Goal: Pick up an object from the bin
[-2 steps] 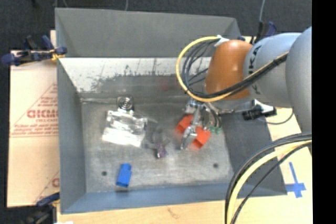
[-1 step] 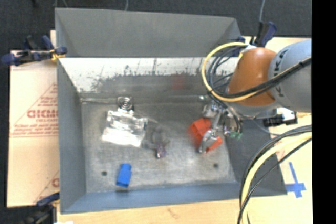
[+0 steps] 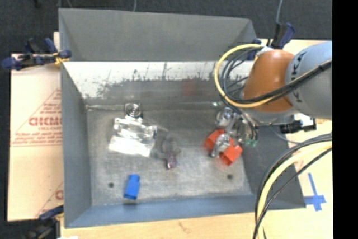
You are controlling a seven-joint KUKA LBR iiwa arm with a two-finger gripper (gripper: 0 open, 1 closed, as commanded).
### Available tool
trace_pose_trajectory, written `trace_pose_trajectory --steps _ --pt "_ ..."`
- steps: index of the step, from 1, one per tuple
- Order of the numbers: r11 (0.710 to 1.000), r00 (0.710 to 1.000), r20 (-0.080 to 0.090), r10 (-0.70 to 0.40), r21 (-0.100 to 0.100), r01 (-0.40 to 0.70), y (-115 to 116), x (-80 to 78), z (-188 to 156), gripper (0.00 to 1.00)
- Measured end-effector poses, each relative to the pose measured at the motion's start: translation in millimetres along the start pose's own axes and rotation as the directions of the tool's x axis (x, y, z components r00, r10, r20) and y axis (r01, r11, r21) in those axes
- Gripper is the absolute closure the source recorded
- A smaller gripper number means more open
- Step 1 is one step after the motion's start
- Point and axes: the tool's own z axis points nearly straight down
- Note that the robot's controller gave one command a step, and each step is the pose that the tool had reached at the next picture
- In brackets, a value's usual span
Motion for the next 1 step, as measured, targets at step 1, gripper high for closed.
trace_pose_trajectory --steps 1 --pt "0.949 0.949 -0.012 -0.316 0.0 0.316 -38.3 -34.5 -150.2 1.0"
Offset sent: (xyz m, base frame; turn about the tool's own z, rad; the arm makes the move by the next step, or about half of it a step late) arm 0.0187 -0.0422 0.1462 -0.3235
